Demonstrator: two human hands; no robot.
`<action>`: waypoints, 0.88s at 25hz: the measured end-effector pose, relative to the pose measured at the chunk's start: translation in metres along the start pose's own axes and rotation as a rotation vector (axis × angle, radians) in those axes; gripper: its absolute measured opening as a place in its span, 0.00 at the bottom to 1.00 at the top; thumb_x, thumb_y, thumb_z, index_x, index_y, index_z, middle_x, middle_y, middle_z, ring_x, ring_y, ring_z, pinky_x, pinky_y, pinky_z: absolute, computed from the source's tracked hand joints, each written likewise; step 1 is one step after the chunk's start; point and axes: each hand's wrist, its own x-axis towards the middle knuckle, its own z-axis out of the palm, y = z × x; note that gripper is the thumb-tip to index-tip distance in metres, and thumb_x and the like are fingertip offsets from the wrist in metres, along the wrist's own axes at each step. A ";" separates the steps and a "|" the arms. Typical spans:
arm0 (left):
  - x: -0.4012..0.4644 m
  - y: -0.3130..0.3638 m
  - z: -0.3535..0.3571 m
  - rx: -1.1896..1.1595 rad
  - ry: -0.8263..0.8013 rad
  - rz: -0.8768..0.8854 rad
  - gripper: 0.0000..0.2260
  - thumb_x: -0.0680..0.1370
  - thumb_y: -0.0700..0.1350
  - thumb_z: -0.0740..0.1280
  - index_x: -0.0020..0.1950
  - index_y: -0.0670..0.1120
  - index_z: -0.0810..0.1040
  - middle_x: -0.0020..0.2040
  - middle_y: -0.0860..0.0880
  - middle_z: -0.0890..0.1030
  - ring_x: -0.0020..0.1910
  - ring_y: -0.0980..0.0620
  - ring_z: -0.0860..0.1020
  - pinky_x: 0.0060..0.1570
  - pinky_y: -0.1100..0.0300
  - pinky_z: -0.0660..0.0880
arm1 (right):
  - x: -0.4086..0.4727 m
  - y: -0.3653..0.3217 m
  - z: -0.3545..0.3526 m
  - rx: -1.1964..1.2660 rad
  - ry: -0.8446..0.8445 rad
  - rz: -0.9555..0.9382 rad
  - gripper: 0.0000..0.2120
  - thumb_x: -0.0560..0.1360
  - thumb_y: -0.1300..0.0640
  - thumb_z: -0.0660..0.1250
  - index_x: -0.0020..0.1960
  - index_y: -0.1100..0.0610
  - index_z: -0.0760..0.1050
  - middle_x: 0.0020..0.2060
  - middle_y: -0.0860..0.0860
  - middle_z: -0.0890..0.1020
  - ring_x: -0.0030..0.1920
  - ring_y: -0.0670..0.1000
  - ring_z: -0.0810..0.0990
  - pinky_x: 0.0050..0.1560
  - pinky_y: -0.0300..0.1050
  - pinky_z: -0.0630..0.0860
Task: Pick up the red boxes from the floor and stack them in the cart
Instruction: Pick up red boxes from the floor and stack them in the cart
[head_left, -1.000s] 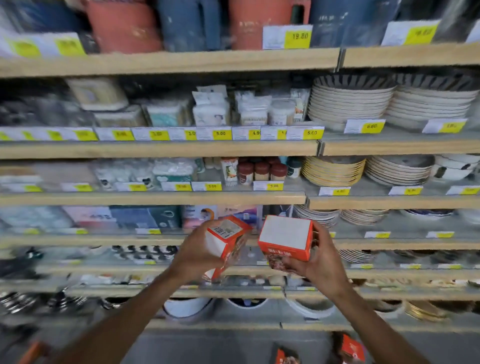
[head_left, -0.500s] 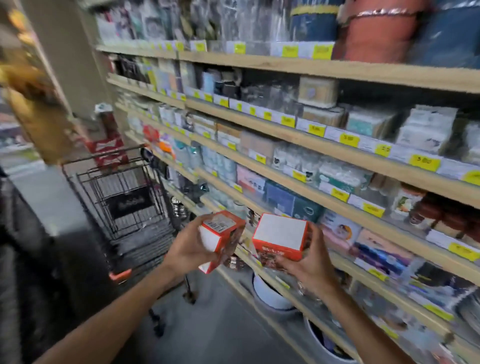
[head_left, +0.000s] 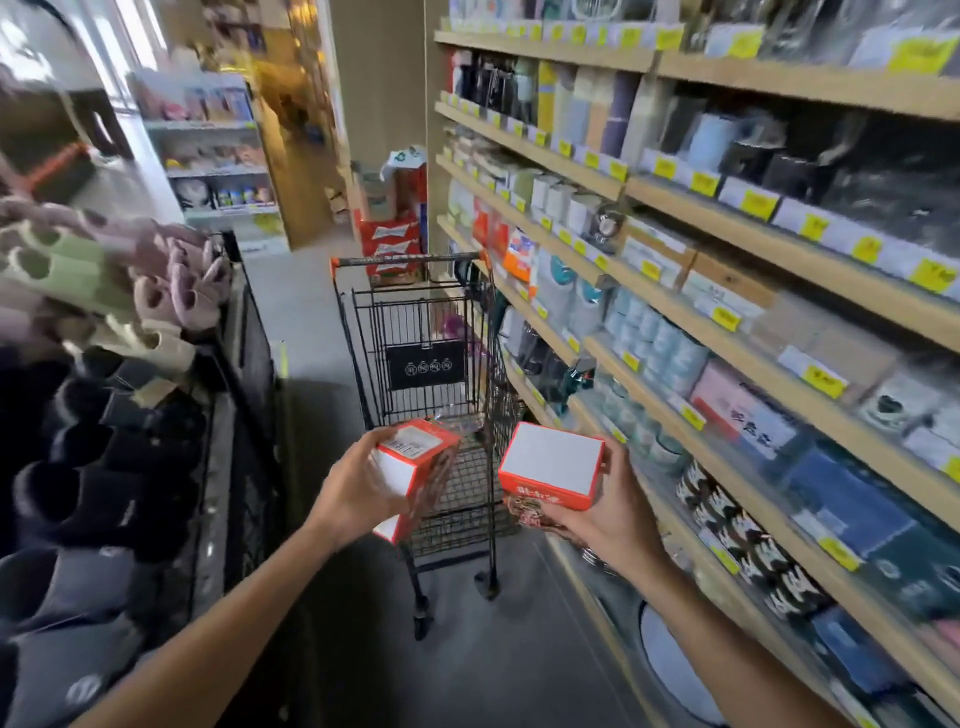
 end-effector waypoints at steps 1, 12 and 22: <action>0.009 -0.011 -0.003 0.003 0.015 -0.018 0.45 0.53 0.59 0.83 0.67 0.56 0.72 0.59 0.54 0.80 0.59 0.53 0.79 0.60 0.52 0.78 | 0.010 0.001 0.014 -0.017 -0.008 0.015 0.48 0.58 0.40 0.82 0.72 0.47 0.62 0.65 0.46 0.77 0.62 0.51 0.79 0.53 0.55 0.80; 0.182 -0.101 0.051 -0.026 -0.048 -0.176 0.43 0.59 0.48 0.85 0.71 0.53 0.70 0.63 0.52 0.78 0.64 0.52 0.76 0.64 0.50 0.76 | 0.178 0.099 0.144 -0.098 -0.166 0.058 0.47 0.59 0.45 0.82 0.74 0.45 0.66 0.62 0.45 0.66 0.61 0.51 0.74 0.57 0.58 0.78; 0.322 -0.180 0.124 0.034 -0.096 -0.323 0.43 0.62 0.49 0.84 0.73 0.52 0.68 0.68 0.49 0.76 0.67 0.49 0.73 0.65 0.51 0.71 | 0.277 0.196 0.258 -0.205 -0.244 0.235 0.45 0.65 0.49 0.83 0.75 0.56 0.67 0.65 0.56 0.67 0.61 0.47 0.69 0.58 0.40 0.72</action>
